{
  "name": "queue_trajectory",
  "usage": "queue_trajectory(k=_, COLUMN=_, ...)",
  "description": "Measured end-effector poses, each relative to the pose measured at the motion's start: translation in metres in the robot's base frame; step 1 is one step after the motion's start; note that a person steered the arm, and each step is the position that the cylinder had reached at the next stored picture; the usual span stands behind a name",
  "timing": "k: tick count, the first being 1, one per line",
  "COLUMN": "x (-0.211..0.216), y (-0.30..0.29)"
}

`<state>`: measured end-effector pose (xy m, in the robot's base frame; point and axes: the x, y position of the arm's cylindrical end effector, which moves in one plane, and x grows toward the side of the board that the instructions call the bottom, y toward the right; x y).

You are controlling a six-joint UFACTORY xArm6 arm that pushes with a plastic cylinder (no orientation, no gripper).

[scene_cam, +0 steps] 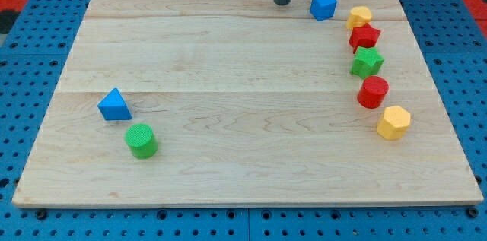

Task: Place the blue cube at the top of the yellow heart

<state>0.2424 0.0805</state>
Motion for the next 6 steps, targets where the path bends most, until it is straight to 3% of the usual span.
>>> queue_trajectory(k=1, x=-0.001, y=0.057)
queue_trajectory(k=4, x=0.023, y=0.064)
queue_trajectory(k=6, x=0.013, y=0.088)
